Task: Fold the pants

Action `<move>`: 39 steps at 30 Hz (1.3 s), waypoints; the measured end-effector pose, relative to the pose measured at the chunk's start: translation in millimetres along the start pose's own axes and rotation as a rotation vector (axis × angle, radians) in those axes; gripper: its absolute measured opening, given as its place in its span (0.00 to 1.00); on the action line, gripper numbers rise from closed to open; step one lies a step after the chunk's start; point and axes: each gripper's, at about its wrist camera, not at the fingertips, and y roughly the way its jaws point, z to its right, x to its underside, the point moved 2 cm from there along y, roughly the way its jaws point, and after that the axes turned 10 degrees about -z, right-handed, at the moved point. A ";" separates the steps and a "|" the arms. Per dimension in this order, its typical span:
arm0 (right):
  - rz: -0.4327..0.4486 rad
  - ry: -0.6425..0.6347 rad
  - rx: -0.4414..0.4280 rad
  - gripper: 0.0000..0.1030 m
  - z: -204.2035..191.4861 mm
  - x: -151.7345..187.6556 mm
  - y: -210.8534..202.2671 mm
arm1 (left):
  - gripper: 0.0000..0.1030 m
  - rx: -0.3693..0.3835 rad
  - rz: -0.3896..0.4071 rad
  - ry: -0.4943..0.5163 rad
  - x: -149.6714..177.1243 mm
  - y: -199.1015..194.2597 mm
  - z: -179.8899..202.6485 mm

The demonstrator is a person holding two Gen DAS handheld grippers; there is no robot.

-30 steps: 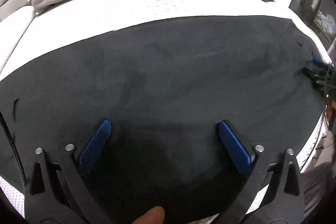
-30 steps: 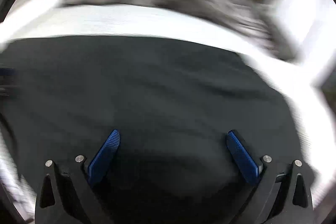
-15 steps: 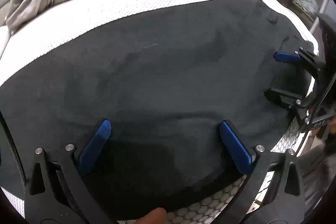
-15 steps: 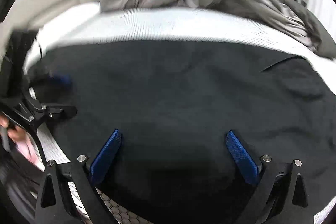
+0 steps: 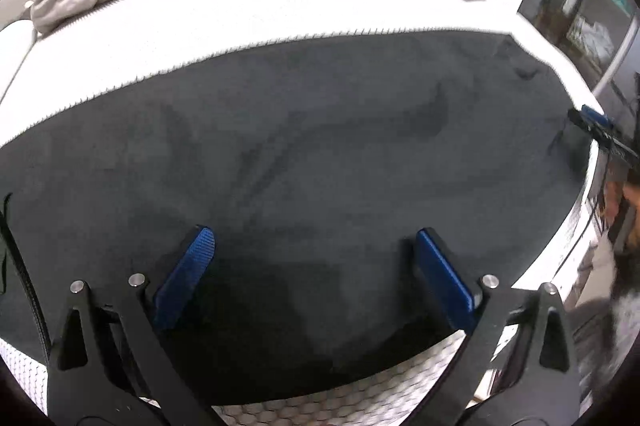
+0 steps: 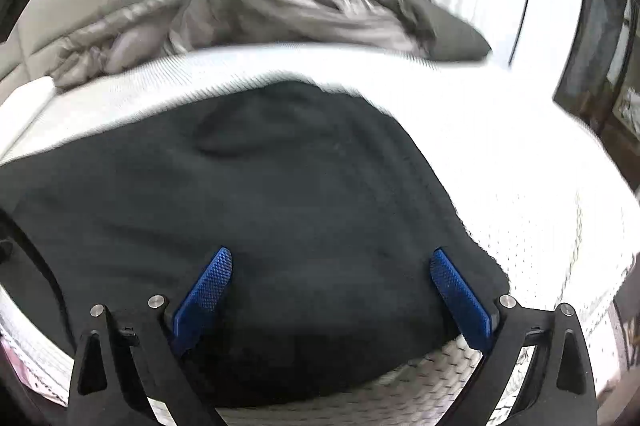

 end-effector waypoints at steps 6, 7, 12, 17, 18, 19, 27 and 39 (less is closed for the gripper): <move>-0.127 -0.190 -0.266 0.99 -123.6 -24.7 38.7 | 0.96 0.026 -0.032 0.070 -31.1 29.8 38.4; -0.160 -0.229 -0.271 0.99 -138.2 -26.5 52.1 | 0.96 -0.001 -0.049 0.073 -32.7 39.3 38.1; -0.151 -0.346 -0.130 0.99 -125.0 -18.4 76.1 | 0.96 -0.037 -0.050 0.046 -27.9 34.9 10.7; -0.129 -0.117 0.007 0.94 -25.3 -9.1 68.7 | 0.98 -0.098 -0.030 -0.053 -8.8 16.6 -45.7; -0.120 -0.099 -0.023 0.94 -23.3 -7.7 66.1 | 0.98 -0.115 -0.037 -0.064 -5.6 15.1 -51.1; -0.114 -0.103 -0.023 0.95 -24.8 -6.3 63.5 | 0.98 -0.113 -0.035 -0.064 -3.5 13.0 -51.9; -0.116 -0.168 -0.183 0.97 -109.3 -48.1 72.8 | 0.98 -0.063 -0.004 -0.047 -52.0 10.5 -18.8; -0.215 -0.236 0.113 0.99 -85.8 -65.6 126.4 | 0.99 -0.064 -0.071 0.027 -65.1 52.4 -40.4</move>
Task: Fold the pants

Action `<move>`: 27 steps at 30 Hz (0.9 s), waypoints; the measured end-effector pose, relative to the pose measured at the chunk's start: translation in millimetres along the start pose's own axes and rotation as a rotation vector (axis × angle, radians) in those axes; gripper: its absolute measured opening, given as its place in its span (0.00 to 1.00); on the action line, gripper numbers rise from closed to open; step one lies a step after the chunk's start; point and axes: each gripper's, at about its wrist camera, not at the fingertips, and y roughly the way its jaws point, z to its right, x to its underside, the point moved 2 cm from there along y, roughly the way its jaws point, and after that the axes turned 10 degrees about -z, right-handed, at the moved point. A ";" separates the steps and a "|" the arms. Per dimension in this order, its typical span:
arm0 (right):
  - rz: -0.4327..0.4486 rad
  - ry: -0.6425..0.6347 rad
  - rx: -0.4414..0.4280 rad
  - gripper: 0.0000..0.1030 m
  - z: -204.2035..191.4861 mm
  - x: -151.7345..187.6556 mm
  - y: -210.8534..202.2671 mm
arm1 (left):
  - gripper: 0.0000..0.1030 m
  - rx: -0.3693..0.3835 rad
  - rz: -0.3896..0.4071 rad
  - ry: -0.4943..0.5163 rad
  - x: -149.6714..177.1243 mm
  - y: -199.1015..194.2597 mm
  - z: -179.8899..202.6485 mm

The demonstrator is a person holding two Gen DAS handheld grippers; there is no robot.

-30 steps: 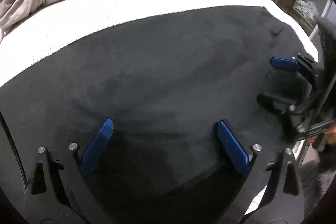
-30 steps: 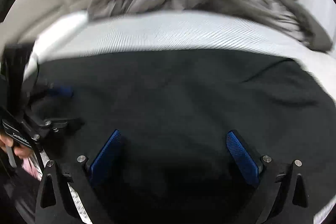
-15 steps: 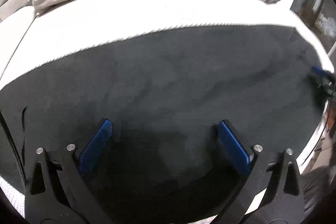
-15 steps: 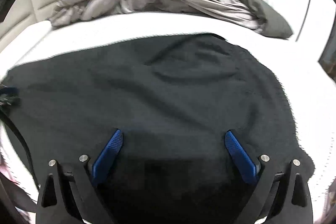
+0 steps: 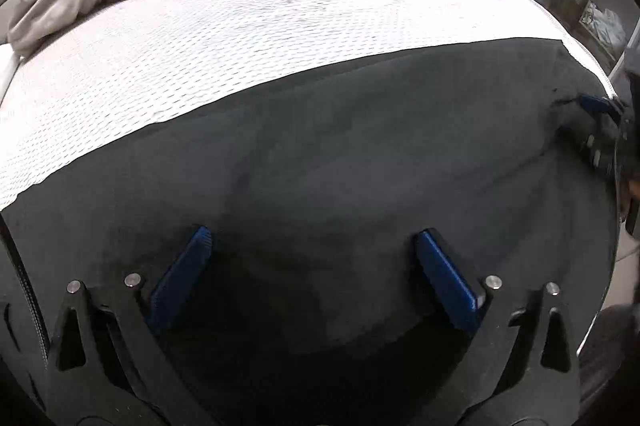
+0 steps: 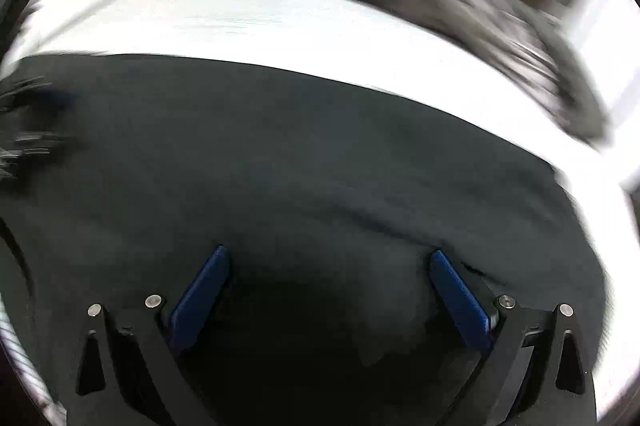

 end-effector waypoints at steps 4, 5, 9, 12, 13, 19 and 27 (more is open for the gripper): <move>0.000 0.154 -0.091 0.96 35.9 9.4 2.4 | 0.99 0.008 0.000 -0.028 3.9 -0.8 -8.2; 0.002 0.132 -0.049 0.97 27.1 8.1 -0.7 | 0.99 -0.013 0.003 -0.023 8.7 -4.4 0.1; 0.062 0.103 -0.054 0.97 -6.8 -0.9 -32.0 | 0.98 -0.005 0.038 -0.030 -7.7 -19.7 8.3; 0.125 0.015 -0.128 0.98 -63.8 -31.1 -46.6 | 0.98 0.013 0.078 -0.072 -22.7 -21.3 8.4; 0.134 -0.006 -0.181 0.98 -77.3 -43.6 -43.2 | 0.98 -0.017 0.074 -0.082 -27.3 -14.7 7.5; 0.020 -0.123 -0.211 0.98 -135.6 -71.1 6.5 | 1.00 -0.044 0.037 -0.098 -25.9 10.1 2.6; -0.061 0.367 0.207 1.00 42.9 -43.0 34.3 | 1.00 -0.060 0.029 -0.090 -26.6 12.6 7.3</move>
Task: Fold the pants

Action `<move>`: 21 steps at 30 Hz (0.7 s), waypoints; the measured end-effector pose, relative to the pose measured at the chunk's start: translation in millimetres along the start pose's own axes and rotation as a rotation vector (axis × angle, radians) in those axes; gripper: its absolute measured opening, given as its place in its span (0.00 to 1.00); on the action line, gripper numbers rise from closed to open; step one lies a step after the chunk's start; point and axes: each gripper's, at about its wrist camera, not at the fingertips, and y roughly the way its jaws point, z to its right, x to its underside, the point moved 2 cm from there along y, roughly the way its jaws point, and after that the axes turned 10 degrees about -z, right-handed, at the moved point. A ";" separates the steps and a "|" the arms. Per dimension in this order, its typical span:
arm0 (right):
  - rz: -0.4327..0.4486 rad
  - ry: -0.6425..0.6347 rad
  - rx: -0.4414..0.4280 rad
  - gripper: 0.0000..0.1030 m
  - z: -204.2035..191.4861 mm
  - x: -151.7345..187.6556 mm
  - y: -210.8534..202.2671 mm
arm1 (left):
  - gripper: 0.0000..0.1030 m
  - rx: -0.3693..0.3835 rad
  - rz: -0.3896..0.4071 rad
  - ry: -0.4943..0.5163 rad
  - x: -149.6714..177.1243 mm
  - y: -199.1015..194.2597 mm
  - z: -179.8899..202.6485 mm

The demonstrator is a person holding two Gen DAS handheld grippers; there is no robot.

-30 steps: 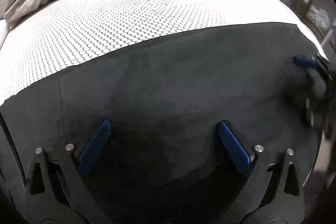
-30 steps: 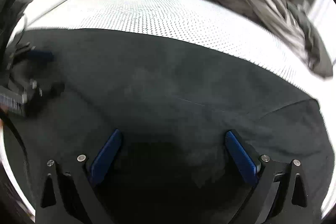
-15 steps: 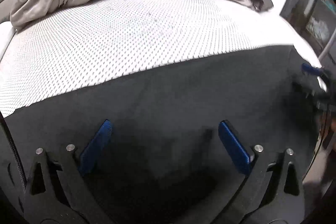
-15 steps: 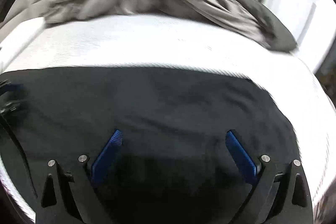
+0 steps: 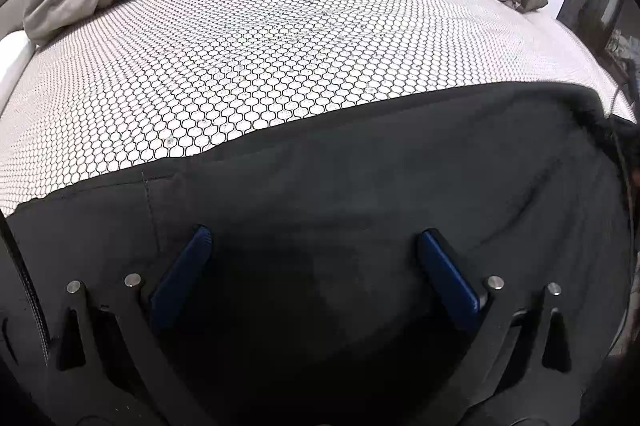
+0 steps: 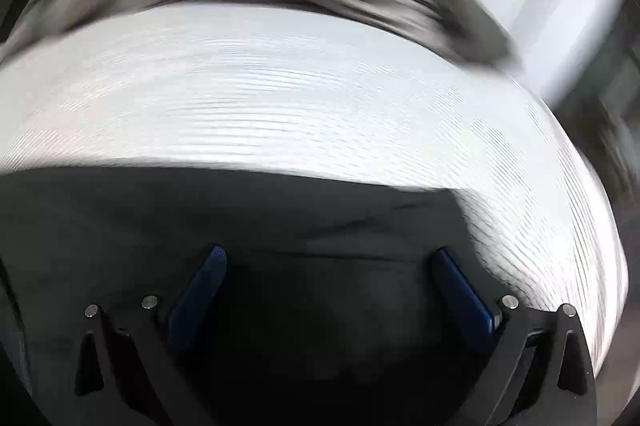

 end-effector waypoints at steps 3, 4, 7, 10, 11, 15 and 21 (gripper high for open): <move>0.033 0.058 -0.075 0.98 10.1 5.3 -22.7 | 0.99 -0.016 -0.012 -0.011 -3.5 -6.0 0.3; 0.062 0.043 -0.089 0.98 5.9 6.0 -35.4 | 0.98 -0.018 -0.008 -0.019 -5.6 -10.9 1.3; 0.149 -0.018 -0.153 0.98 -21.3 -1.7 -75.2 | 0.98 0.009 0.072 -0.063 -15.6 -27.4 5.0; 0.114 -0.117 -0.291 0.98 -90.3 -3.9 -82.1 | 0.98 0.040 0.042 -0.097 -26.3 -7.8 14.7; 0.090 -0.178 -0.302 0.98 -117.5 -5.5 -75.9 | 0.99 0.015 -0.005 -0.101 -28.4 4.9 18.4; 0.060 -0.383 -0.220 0.98 -181.4 -6.2 -55.7 | 1.00 -0.058 -0.010 -0.058 -30.1 15.2 27.8; -0.030 -0.004 -0.158 0.99 -49.8 -25.9 -4.3 | 1.00 -0.027 0.002 -0.063 -26.3 12.4 26.9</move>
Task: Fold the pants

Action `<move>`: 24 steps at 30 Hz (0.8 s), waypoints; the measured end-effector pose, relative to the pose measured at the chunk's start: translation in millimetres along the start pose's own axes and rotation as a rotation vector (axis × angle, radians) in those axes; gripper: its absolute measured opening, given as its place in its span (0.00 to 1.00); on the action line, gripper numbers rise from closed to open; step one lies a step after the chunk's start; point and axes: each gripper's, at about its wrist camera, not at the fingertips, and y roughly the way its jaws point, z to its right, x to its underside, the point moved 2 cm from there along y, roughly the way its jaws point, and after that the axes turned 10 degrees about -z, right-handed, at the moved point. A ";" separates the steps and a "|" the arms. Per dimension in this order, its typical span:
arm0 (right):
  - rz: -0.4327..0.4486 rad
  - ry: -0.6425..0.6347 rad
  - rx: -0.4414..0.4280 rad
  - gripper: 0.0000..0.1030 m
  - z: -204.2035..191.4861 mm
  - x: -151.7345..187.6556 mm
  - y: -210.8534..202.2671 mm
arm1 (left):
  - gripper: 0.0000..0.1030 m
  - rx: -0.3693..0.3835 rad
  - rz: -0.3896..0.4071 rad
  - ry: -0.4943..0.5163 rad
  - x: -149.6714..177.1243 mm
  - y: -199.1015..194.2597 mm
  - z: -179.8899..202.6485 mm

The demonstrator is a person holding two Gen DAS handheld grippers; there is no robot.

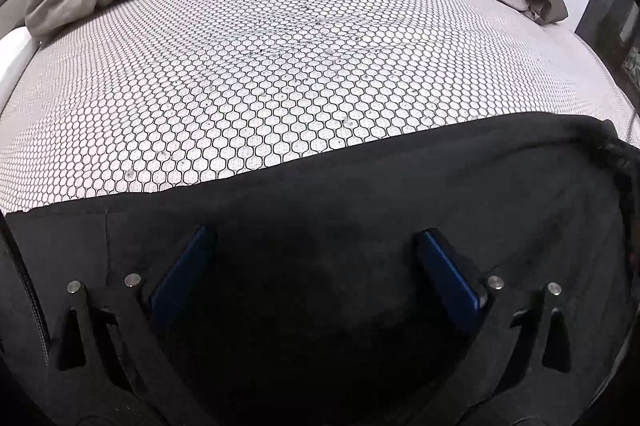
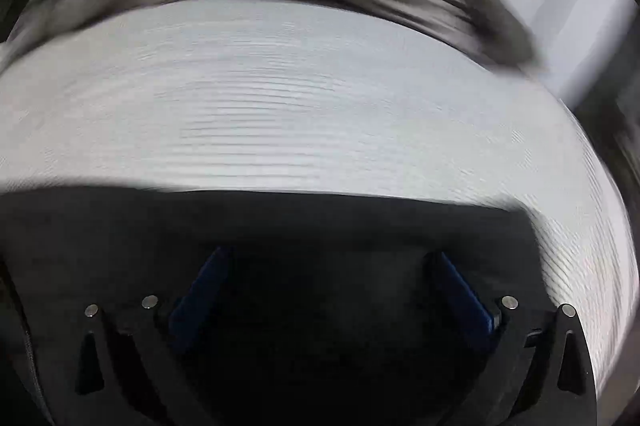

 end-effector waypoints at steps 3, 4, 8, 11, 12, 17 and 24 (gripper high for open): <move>0.046 -0.053 0.044 0.97 6.7 4.9 -19.5 | 0.99 0.005 0.001 0.003 -1.3 -8.7 -1.2; 0.068 -0.073 0.049 0.97 4.1 13.3 -30.6 | 0.96 0.011 0.005 0.005 1.1 -15.0 -2.4; 0.151 -0.151 -0.056 0.97 -17.3 35.9 -83.8 | 0.96 0.081 0.068 0.085 14.9 -56.4 18.3; 0.202 -0.201 -0.179 0.98 -44.1 45.3 -115.4 | 0.98 0.131 0.061 0.134 27.3 -66.3 35.6; 0.187 -0.236 -0.220 0.98 -55.7 55.2 -116.5 | 0.98 0.149 0.025 0.141 31.7 -59.8 38.1; 0.032 -0.431 -0.247 0.97 -102.0 88.7 -67.5 | 0.99 0.083 -0.058 0.205 55.8 -32.3 37.6; 0.081 -0.138 0.184 0.99 62.4 68.1 -31.2 | 0.99 0.024 -0.045 0.134 82.0 -53.5 -13.2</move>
